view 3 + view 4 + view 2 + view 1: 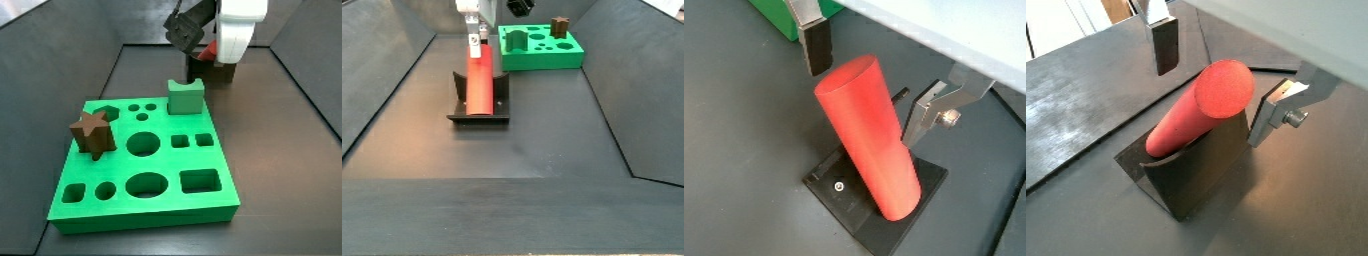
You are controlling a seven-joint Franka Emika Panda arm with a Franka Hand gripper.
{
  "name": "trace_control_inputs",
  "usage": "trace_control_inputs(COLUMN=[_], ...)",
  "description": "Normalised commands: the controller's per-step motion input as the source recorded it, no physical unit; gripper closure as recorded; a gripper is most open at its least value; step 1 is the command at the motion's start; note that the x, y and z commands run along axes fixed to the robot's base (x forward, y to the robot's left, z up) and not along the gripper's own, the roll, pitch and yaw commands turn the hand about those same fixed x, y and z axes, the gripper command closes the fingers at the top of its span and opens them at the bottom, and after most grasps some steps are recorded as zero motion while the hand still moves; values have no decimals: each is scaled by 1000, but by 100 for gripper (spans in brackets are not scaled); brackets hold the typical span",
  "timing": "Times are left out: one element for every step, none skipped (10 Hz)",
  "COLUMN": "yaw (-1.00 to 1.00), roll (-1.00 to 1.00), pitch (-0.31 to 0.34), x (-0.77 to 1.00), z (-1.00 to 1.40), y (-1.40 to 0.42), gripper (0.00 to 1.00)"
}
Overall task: Pick up the oval object. Move up. Place the oval object on the fixture. Regrasp the oval object. Move to above the board. Insert the oval object.
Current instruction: Regrasp the oval object.
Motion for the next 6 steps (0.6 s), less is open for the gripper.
trace_control_inputs(yaw=[62,61,61,61,60,60], roll=[-47,-47,-47,-47,-47,-47], pitch=[209,208,207,207,206,206], x=[72,73,74,74,75,75], z=[3,3,4,4,4,4], y=[-8,-8,-9,-9,-9,-10], gripper=[0,0,0,0,0,0])
